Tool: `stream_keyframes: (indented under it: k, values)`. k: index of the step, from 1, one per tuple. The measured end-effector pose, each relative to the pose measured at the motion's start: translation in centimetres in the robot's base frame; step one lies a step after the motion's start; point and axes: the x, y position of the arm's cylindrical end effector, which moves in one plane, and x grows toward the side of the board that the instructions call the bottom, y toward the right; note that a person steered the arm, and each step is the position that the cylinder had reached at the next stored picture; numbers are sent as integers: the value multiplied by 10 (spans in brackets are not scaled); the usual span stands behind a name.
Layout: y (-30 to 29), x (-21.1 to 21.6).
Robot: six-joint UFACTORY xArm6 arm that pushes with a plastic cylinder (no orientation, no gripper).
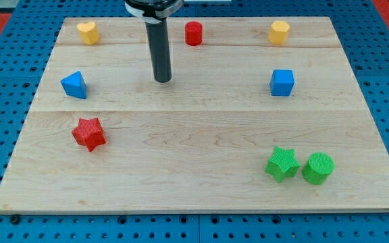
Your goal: Slide your arm diagonal to the top right of the red star
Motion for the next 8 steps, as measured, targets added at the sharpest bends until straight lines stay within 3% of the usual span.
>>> stream_keyframes:
  k: [1,3,4,5,7,8]
  values:
    - [89,-4]
    - [188,7]
    - [197,10]
    - [189,10]
    - [84,31]
    - [76,31]
